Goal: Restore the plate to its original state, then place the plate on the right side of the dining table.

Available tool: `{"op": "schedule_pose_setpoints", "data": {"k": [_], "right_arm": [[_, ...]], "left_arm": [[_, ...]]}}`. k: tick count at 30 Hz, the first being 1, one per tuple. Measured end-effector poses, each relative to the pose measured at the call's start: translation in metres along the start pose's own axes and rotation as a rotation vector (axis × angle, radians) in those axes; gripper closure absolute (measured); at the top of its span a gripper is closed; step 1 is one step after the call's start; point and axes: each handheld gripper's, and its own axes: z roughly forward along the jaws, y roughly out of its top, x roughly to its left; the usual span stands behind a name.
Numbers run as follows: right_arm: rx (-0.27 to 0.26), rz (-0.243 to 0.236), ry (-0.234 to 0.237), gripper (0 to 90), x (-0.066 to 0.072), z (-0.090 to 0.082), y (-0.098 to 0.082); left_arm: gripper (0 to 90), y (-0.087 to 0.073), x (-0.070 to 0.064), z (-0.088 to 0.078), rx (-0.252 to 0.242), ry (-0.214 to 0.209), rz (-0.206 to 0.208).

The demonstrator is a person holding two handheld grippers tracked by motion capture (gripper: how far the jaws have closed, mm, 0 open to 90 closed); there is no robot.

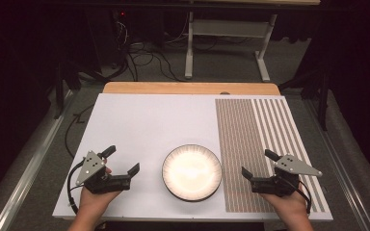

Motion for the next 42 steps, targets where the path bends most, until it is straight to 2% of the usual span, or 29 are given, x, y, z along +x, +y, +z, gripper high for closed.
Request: {"op": "schedule_pose_setpoints", "data": {"k": [2, 5, 8, 12, 17, 18, 19, 20, 22, 23, 28, 29, 30, 33, 37, 42], "right_arm": [[0.000, -0.002, 0.003, 0.5, 0.000, 0.000, 0.000], [0.000, -0.003, 0.006, 0.5, 0.000, -0.001, 0.001], [-0.012, -0.008, 0.008, 0.5, 0.002, -0.004, 0.001], [-0.025, -0.007, 0.005, 0.7, 0.003, -0.004, 0.005], [-0.005, -0.002, 0.009, 4.4, 0.008, -0.001, 0.006], [0.001, -0.004, 0.013, 10.6, 0.010, 0.001, 0.007], [0.001, -0.004, 0.013, 10.6, 0.010, 0.001, 0.007], [0.009, -0.007, 0.014, 17.4, 0.011, 0.002, 0.008], [0.011, -0.006, 0.017, 20.3, 0.013, 0.003, 0.009], [0.016, -0.009, 0.027, 29.3, 0.015, 0.005, 0.011], [0.019, -0.060, 0.050, 53.0, 0.023, 0.009, 0.016], [0.019, -0.060, 0.050, 53.0, 0.023, 0.009, 0.016], [0.015, -0.076, 0.055, 60.2, 0.026, 0.013, 0.020], [0.018, -0.073, 0.064, 65.1, 0.029, 0.019, 0.024], [0.062, -0.056, 0.086, 75.5, 0.033, 0.034, 0.030], [0.114, -0.078, 0.107, 84.4, 0.040, 0.048, 0.030]], "left_arm": [[1.3, 0.001, -0.001, 0.000, -0.014, 0.008, 0.019], [1.5, 0.002, -0.002, 0.001, -0.014, 0.009, 0.017], [1.1, 0.002, -0.002, 0.004, 0.007, -0.004, 0.003], [0.1, 0.003, -0.002, 0.003, 0.015, 0.001, -0.002], [0.1, 0.004, -0.002, 0.001, 0.014, 0.005, -0.015], [0.1, 0.004, -0.002, 0.001, 0.017, 0.003, -0.016], [0.1, 0.004, -0.002, 0.001, 0.018, 0.000, -0.015], [0.1, 0.004, -0.003, 0.001, 0.028, -0.004, -0.010], [0.1, 0.004, -0.003, 0.001, 0.030, -0.006, -0.010], [0.1, 0.005, -0.004, 0.001, 0.034, -0.007, -0.004], [0.1, 0.004, -0.006, 0.002, 0.040, -0.008, -0.001], [0.1, 0.004, -0.006, 0.002, 0.040, -0.008, -0.001], [0.1, 0.004, -0.006, 0.002, 0.036, -0.006, -0.001], [0.1, 0.005, -0.006, 0.002, 0.035, -0.003, -0.001], [0.1, 0.004, -0.006, 0.003, 0.038, -0.006, -0.003], [0.1, 0.004, -0.006, 0.002, 0.036, -0.006, 0.001]]}}
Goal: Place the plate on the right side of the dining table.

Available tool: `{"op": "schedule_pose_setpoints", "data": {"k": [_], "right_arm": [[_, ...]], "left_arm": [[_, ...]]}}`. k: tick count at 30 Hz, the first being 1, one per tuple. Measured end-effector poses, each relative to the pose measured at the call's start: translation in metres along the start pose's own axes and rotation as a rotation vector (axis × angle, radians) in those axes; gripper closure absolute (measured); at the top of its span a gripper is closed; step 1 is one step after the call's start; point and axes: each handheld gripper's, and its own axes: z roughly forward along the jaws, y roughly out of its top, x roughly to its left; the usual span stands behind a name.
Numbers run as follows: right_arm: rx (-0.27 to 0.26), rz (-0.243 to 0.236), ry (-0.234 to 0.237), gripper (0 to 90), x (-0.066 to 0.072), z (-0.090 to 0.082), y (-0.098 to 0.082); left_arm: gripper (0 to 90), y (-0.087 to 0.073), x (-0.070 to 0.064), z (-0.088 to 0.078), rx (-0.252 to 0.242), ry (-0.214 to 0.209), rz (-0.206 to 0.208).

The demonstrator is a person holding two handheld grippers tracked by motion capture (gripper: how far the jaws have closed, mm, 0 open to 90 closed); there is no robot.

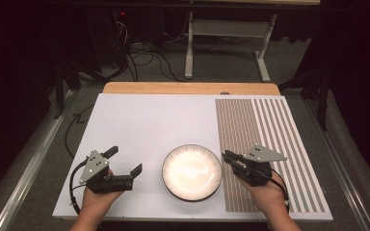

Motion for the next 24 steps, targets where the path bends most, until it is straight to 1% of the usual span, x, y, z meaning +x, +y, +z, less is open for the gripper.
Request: {"op": "schedule_pose_setpoints", "data": {"k": [3, 5, 6, 8, 12, 14, 16, 19, 23, 24], "right_arm": [[0.028, -0.009, 0.019, 90.0, 0.002, 0.004, -0.002], [0.050, -0.016, 0.038, 90.0, 0.002, 0.005, -0.005], [0.066, -0.019, 0.035, 90.0, 0.002, 0.006, -0.007], [0.089, -0.019, 0.042, 90.0, 0.003, 0.007, -0.010], [0.143, -0.035, 0.056, 90.0, 0.003, 0.008, -0.017], [0.159, -0.027, 0.064, 90.0, 0.002, 0.009, -0.020], [0.175, -0.030, 0.066, 90.0, 0.001, 0.009, -0.021], [0.182, -0.031, 0.071, 90.0, 0.002, 0.010, -0.022], [0.200, -0.051, 0.068, 90.0, 0.004, 0.013, -0.022], [0.198, -0.058, 0.066, 90.0, 0.004, 0.014, -0.022]], "left_arm": [[0.1, 0.000, 0.000, 0.000, -0.003, -0.001, 0.001], [0.1, 0.000, 0.000, 0.000, 0.000, -0.004, 0.001], [0.1, 0.000, 0.000, 0.001, 0.002, -0.005, 0.002], [0.1, 0.000, 0.000, 0.001, 0.002, -0.008, 0.003], [0.1, 0.000, 0.000, 0.000, 0.000, -0.010, 0.004], [0.1, 0.000, 0.000, 0.000, -0.004, -0.011, 0.001], [0.1, 0.000, 0.000, 0.000, -0.005, -0.011, 0.001], [0.1, 0.000, 0.000, 0.000, -0.005, -0.012, 0.001], [0.1, 0.000, 0.000, 0.000, -0.009, -0.012, -0.002], [0.1, 0.000, 0.000, 0.000, -0.008, -0.012, -0.002]]}}
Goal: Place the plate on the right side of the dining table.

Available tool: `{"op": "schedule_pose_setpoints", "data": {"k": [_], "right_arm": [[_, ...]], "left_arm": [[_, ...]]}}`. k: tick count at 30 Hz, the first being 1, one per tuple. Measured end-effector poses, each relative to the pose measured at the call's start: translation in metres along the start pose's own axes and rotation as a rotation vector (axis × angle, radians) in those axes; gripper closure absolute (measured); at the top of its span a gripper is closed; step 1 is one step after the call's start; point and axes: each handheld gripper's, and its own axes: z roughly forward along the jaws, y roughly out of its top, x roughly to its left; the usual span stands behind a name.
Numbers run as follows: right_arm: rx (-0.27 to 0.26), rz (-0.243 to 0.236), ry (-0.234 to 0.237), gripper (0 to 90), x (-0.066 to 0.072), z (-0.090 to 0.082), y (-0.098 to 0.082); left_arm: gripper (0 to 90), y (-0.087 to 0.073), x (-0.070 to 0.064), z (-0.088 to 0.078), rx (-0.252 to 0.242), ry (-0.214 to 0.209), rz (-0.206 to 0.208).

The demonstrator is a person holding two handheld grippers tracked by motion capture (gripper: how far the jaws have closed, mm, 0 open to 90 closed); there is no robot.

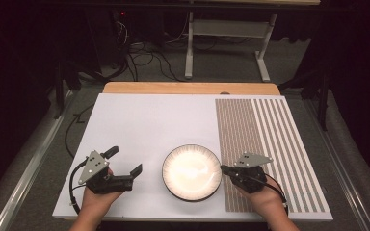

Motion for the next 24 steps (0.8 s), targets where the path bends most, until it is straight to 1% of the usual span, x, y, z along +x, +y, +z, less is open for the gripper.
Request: {"op": "schedule_pose_setpoints", "data": {"k": [5, 7, 17, 18, 21, 22, 24], "right_arm": [[0.012, -0.006, -0.003, 90.0, 0.0004, 0.0000, 0.0009], [0.011, -0.023, -0.010, 90.0, 0.0010, 0.0004, 0.0013], [0.018, -0.024, -0.005, 90.0, 0.0008, 0.0010, 0.0022], [0.024, -0.030, -0.004, 90.0, 0.0013, 0.0013, 0.0026], [0.022, -0.025, -0.001, 90.0, 0.0035, 0.0027, 0.0025], [0.024, -0.040, 0.000, 90.0, 0.0054, 0.0040, 0.0031], [0.028, -0.045, 0.003, 90.0, 0.0070, 0.0051, 0.0038]], "left_arm": [[0.1, 0.0003, -0.0005, 0.0000, 0.000, -0.002, 0.004], [0.1, 0.0001, -0.0010, 0.0004, 0.000, -0.003, 0.003], [0.1, 0.0002, -0.0013, 0.0002, -0.003, -0.002, 0.002], [0.1, 0.0001, -0.0014, 0.0005, -0.003, -0.002, 0.001], [0.1, 0.0001, -0.0017, 0.0006, -0.003, -0.003, 0.002], [0.1, 0.0003, -0.0020, 0.0004, -0.002, -0.004, 0.007], [0.1, 0.0004, -0.0020, 0.0002, -0.003, -0.004, 0.007]]}}
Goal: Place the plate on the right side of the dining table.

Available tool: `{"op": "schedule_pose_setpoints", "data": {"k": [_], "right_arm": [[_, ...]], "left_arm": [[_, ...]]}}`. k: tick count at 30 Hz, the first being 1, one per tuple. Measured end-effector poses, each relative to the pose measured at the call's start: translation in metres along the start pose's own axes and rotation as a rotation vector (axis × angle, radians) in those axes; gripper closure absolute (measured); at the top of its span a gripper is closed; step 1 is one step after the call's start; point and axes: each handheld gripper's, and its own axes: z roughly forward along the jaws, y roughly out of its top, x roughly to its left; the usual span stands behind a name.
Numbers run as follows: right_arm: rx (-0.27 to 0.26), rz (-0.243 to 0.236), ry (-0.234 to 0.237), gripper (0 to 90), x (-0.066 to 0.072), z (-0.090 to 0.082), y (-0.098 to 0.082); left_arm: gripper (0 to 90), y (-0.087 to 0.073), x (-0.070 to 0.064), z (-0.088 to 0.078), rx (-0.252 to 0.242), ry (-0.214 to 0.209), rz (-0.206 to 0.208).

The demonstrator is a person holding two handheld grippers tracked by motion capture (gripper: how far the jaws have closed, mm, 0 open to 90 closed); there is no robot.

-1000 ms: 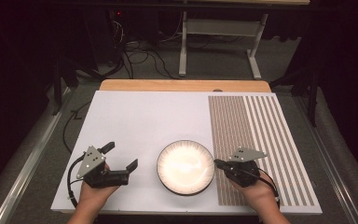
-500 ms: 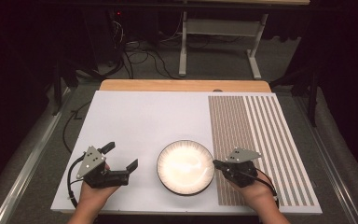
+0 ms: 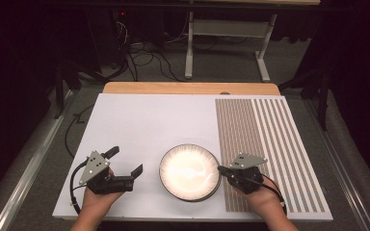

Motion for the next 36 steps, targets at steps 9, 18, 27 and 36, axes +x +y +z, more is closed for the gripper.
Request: {"op": "schedule_pose_setpoints", "data": {"k": [9, 18, 27, 36], "right_arm": [[0.001, 0.005, 0.023, 90.0, 0.006, 0.006, 0.004], [-0.002, -0.008, 0.030, 90.0, 0.009, 0.010, 0.006], [0.019, -0.026, 0.052, 90.0, 0.017, 0.017, 0.009], [0.020, -0.025, 0.063, 90.0, 0.021, 0.021, 0.011]], "left_arm": [[0.1, 0.000, 0.000, 0.000, 0.002, -0.004, 0.001], [0.1, 0.000, -0.001, 0.000, 0.002, -0.007, -0.002], [0.1, 0.001, -0.002, 0.000, -0.001, -0.009, -0.003], [0.1, 0.001, -0.004, 0.001, 0.002, -0.019, -0.006]]}}
